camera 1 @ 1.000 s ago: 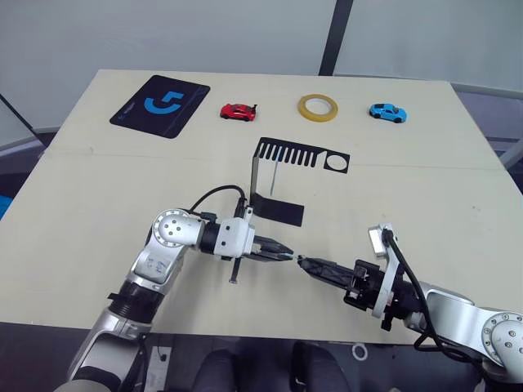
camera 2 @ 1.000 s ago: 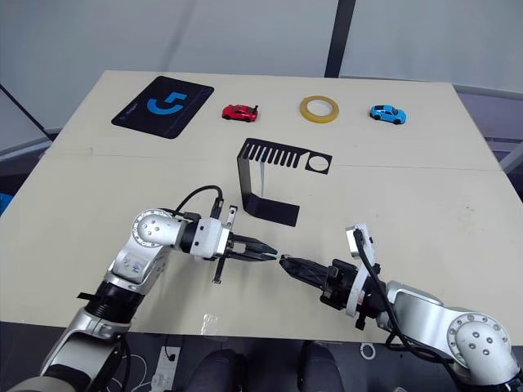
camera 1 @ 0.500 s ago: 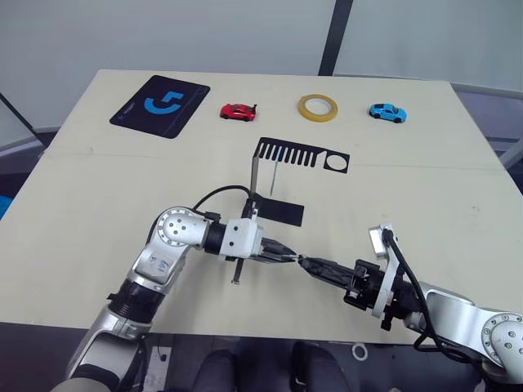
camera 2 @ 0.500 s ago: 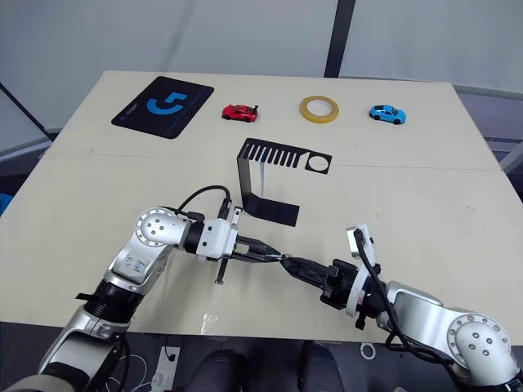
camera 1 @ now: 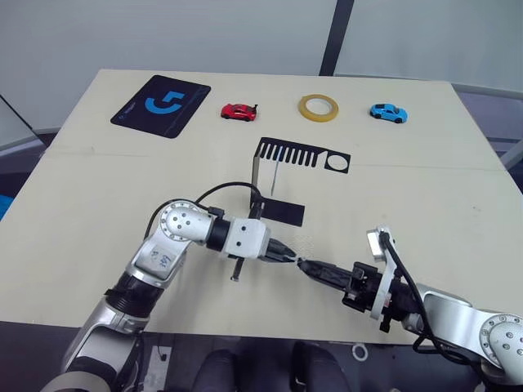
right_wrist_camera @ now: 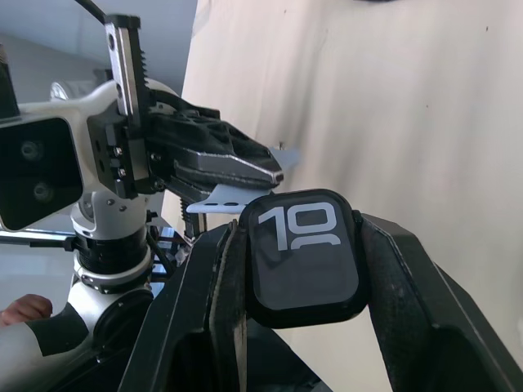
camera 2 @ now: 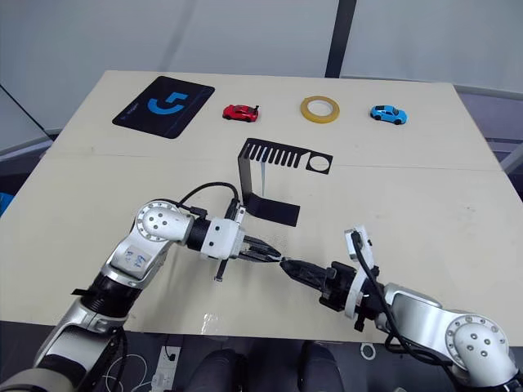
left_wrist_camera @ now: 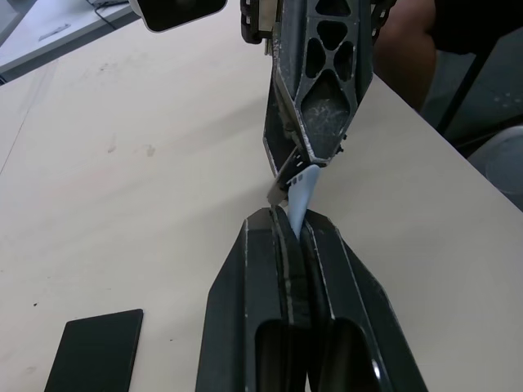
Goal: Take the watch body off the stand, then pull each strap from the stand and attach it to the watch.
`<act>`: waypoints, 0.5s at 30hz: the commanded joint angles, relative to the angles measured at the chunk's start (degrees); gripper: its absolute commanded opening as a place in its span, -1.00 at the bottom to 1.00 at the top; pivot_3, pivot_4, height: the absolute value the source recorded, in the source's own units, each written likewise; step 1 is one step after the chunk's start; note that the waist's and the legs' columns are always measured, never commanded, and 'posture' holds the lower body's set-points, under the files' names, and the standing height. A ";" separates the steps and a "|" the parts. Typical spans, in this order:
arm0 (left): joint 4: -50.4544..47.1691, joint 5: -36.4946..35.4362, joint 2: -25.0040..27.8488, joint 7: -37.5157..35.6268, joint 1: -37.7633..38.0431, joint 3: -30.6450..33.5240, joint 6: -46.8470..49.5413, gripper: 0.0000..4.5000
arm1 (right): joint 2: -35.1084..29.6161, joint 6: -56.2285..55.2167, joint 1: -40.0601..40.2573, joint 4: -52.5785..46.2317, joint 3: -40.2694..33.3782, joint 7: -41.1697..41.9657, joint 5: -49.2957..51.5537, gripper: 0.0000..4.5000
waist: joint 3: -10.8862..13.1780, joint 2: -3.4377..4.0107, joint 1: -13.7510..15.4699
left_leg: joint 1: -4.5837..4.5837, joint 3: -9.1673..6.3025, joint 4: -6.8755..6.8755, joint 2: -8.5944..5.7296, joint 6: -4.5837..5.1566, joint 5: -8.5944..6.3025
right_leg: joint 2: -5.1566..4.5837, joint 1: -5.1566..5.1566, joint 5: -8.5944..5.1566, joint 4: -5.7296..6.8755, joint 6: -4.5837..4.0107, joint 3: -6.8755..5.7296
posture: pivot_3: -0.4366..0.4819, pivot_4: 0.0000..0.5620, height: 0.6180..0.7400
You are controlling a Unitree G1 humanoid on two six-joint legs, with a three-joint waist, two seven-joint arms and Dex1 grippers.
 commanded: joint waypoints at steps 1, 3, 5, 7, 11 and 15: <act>-3.27 0.29 -0.54 0.26 -1.26 -1.04 -0.40 -1.00 | -0.55 0.55 0.01 -2.19 0.68 0.41 1.41 -0.28 | 0.00 0.00 0.00 | 0.00 0.00 0.01 0.00 0.00 0.00 | 0.00 0.00 0.00 0.00 0.00 0.00 | -0.05 -0.47 0.94; -3.49 0.62 -0.52 0.23 -1.55 -1.29 -0.20 -1.00 | -0.64 0.52 0.04 -2.16 0.79 0.35 1.41 -0.28 | 0.00 0.00 0.00 | 0.00 0.00 0.01 0.00 0.00 0.00 | 0.00 0.00 0.00 0.01 0.00 0.00 | -0.05 -0.47 0.94; -3.83 0.64 -0.54 0.05 -1.72 -1.50 0.43 -1.00 | -0.68 0.52 0.04 -2.11 0.87 0.29 1.41 -0.28 | 0.00 0.00 0.00 | 0.00 0.00 0.01 0.00 0.00 0.00 | 0.00 0.00 0.00 0.01 0.00 0.00 | -0.05 -0.47 0.94; -4.21 0.68 -0.36 -0.30 -1.75 -1.80 1.10 -1.00 | -0.63 0.48 0.00 -2.00 0.97 0.10 1.41 -0.28 | 0.00 0.00 0.00 | -0.01 0.00 0.03 0.00 0.00 0.00 | 0.00 0.00 0.00 0.02 0.00 0.01 | -0.05 -0.47 0.94; -5.00 0.97 -0.15 -0.43 -1.52 -2.13 2.13 -1.00 | -0.58 0.48 -0.11 -1.87 1.07 -0.10 1.41 -0.28 | 0.00 0.00 0.00 | 0.00 -0.01 0.03 0.00 0.00 0.00 | 0.00 0.00 0.00 0.03 0.00 0.01 | -0.05 -0.47 0.94; -4.84 2.04 -0.18 0.09 -1.57 -2.53 2.54 -1.00 | -0.52 0.57 -0.23 -1.83 1.21 -0.32 1.41 -0.28 | 0.00 0.00 0.01 | -0.01 -0.01 0.07 0.00 0.01 -0.01 | 0.00 0.00 0.00 0.04 0.00 0.01 | -0.05 -0.47 0.94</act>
